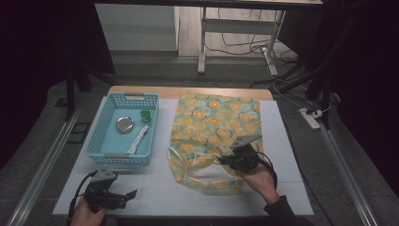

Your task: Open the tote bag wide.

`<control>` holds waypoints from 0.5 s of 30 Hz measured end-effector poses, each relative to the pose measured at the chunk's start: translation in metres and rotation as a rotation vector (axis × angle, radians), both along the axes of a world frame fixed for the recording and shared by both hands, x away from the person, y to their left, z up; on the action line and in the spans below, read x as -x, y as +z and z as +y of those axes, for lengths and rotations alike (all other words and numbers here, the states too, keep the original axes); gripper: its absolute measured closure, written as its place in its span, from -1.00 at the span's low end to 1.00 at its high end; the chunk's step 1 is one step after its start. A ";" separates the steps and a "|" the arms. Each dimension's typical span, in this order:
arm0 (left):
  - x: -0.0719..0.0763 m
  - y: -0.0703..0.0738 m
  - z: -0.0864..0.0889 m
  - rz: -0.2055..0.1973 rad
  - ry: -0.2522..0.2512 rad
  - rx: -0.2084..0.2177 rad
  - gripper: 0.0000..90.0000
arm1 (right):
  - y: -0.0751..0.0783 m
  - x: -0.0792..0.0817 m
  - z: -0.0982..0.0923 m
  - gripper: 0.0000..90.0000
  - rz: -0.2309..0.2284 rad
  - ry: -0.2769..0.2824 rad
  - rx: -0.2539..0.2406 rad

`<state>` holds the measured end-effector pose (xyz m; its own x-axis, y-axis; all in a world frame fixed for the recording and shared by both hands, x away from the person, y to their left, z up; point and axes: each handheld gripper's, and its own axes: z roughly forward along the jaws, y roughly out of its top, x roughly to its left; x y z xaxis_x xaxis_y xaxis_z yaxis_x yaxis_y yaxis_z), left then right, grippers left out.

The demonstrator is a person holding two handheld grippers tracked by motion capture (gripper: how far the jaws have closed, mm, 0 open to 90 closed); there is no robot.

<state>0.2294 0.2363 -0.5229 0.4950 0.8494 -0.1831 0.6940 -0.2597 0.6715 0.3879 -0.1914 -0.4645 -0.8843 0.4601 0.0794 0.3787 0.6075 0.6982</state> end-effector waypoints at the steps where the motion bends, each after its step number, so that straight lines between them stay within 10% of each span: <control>1: 0.000 0.000 0.000 0.000 0.000 0.002 -1.00 | 0.000 -0.004 0.000 0.98 0.000 -0.006 0.001; 15: 0.000 0.000 0.001 0.000 0.003 0.012 -1.00 | 0.011 -0.052 -0.003 0.98 -0.023 -0.063 -0.021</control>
<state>0.2297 0.2374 -0.5231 0.4928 0.8483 -0.1939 0.6949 -0.2495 0.6744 0.4396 -0.1946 -0.4538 -0.8552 0.5136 0.0692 0.3994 0.5680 0.7196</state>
